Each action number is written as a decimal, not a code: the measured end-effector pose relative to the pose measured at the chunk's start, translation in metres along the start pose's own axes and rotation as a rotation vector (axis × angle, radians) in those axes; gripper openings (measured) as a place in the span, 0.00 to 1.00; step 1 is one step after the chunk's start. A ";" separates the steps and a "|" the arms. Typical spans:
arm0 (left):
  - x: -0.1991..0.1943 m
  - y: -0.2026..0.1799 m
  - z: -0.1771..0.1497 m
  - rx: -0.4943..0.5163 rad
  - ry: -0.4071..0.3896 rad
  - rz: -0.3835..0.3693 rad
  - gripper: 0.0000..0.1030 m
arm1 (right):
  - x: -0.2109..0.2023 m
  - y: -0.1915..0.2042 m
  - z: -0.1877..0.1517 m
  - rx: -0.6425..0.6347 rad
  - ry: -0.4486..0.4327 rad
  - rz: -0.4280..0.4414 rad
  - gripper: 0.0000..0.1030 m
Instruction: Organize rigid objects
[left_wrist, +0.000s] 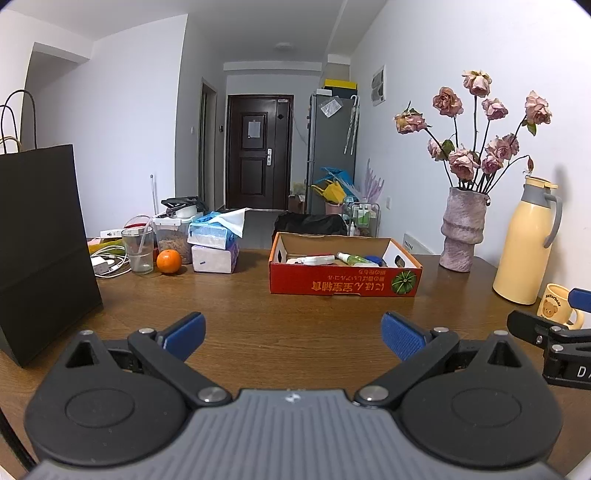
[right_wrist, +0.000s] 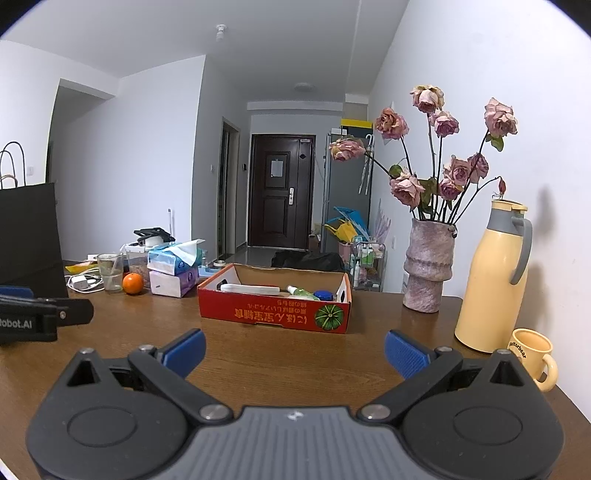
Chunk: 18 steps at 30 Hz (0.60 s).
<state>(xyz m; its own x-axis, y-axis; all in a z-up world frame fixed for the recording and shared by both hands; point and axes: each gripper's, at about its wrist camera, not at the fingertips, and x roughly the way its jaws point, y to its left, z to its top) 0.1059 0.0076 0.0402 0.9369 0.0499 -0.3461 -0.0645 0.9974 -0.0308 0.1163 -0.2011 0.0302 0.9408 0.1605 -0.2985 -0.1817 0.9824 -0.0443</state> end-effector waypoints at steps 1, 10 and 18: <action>0.001 0.001 0.000 -0.002 0.001 0.000 1.00 | 0.001 0.000 0.000 0.000 0.002 -0.001 1.00; 0.005 0.001 0.002 -0.003 0.008 0.001 1.00 | 0.005 0.000 -0.001 0.001 0.011 -0.004 1.00; 0.008 0.002 0.002 -0.001 0.005 0.004 1.00 | 0.007 0.000 -0.002 -0.002 0.016 -0.005 1.00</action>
<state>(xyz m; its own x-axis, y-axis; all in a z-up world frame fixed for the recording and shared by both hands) 0.1140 0.0098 0.0388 0.9348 0.0532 -0.3511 -0.0683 0.9972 -0.0308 0.1218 -0.2000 0.0263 0.9369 0.1545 -0.3137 -0.1781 0.9828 -0.0479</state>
